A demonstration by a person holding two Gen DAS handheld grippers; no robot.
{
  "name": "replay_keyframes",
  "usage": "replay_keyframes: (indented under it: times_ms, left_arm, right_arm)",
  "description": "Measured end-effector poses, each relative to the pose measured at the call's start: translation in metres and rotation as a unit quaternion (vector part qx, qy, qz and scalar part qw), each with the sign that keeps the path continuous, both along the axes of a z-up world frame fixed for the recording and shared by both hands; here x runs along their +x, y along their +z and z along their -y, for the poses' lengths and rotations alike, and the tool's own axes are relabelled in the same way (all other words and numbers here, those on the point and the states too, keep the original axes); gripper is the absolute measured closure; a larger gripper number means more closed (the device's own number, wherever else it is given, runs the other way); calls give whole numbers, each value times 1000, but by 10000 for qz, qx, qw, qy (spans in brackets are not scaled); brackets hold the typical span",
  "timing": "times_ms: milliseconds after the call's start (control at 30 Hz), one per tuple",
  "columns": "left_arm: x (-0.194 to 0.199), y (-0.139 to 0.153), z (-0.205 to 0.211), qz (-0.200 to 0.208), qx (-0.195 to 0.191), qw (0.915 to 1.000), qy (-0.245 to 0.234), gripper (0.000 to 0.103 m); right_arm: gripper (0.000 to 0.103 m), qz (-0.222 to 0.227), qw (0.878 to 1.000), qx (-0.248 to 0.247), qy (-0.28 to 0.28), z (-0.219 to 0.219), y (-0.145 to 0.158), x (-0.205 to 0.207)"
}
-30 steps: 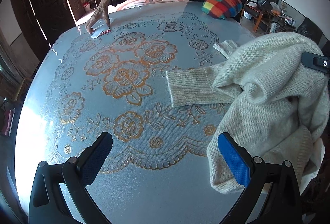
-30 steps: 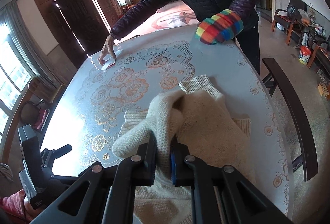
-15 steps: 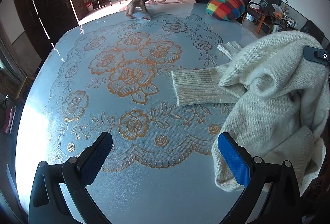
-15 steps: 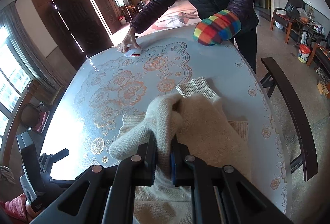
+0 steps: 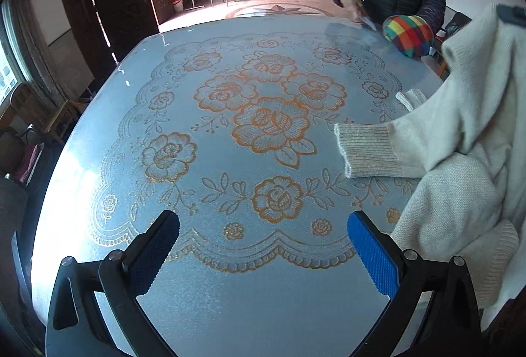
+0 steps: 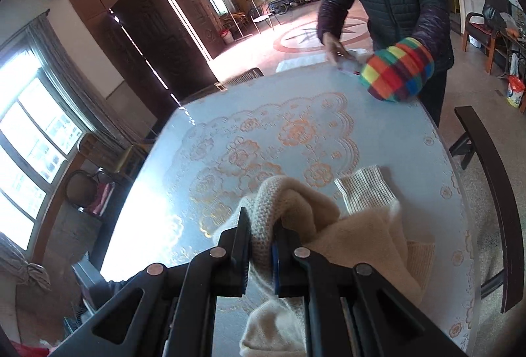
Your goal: Fold clothes
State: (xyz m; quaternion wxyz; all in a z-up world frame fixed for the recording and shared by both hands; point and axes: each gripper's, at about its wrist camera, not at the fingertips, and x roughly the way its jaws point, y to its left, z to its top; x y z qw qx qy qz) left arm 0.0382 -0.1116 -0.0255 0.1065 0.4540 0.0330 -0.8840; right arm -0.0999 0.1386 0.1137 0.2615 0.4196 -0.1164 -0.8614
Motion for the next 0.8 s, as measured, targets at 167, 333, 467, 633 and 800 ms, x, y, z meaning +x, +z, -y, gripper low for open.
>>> replay_keyframes:
  times_ms: [167,333,467,633,800]
  left_arm:
    - [13,-2,37,24,75,9988,484,0]
    - [32,0,74,-84,39,9955,943,0]
    - [49,-1,106,-103,66,9903,1381,0]
    - [77,-5,144,-62,0,9818,1897,0]
    - [103,-12,179,43,-84,9713,2379,0]
  right_arm:
    - [96,-752,9957,-413,348,33,113,-20]
    - [96,-1761,9791,-551,859,99,227,-13]
    - [96,-2161,9626,-661,1491,178,262,1]
    - [96,-1935,9513,-731,2288,275,232,13]
    - [97,-1254,9503,-765,2746,314,158,20]
